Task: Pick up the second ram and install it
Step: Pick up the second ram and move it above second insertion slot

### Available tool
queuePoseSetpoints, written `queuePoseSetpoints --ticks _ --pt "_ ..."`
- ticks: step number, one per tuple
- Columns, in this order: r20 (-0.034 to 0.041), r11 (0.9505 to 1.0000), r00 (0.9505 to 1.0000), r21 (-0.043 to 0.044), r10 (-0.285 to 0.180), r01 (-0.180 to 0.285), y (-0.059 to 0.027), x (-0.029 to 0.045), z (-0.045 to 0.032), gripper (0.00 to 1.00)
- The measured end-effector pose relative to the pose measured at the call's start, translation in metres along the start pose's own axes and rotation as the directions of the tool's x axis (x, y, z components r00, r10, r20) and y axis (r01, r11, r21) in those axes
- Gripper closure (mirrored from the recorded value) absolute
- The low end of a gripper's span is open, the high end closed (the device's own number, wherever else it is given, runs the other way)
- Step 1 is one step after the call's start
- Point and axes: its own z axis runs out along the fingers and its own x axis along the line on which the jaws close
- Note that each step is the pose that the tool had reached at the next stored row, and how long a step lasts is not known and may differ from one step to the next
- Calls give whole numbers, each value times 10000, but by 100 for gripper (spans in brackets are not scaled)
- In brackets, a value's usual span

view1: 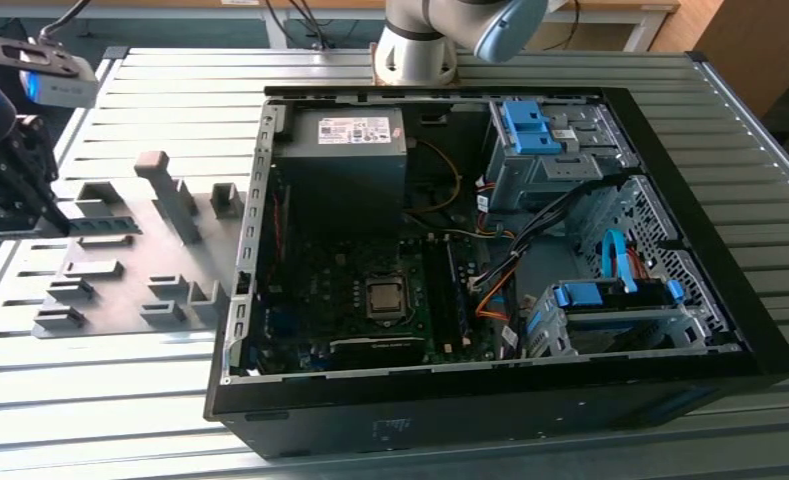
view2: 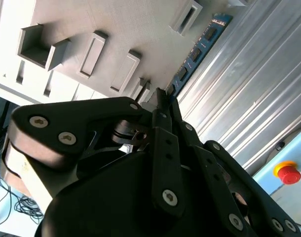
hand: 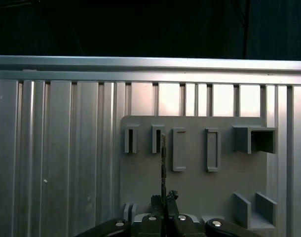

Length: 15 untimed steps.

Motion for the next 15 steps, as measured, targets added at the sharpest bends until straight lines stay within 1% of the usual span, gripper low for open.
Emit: queuePoseSetpoints --ticks 7,8,15 --pt "0 10000 10000 1 0 0 1 -1 -125 86" --pt "1 10000 10000 3 0 0 2 -2 -202 86" --pt "0 10000 10000 2 0 0 4 -4 -364 86"
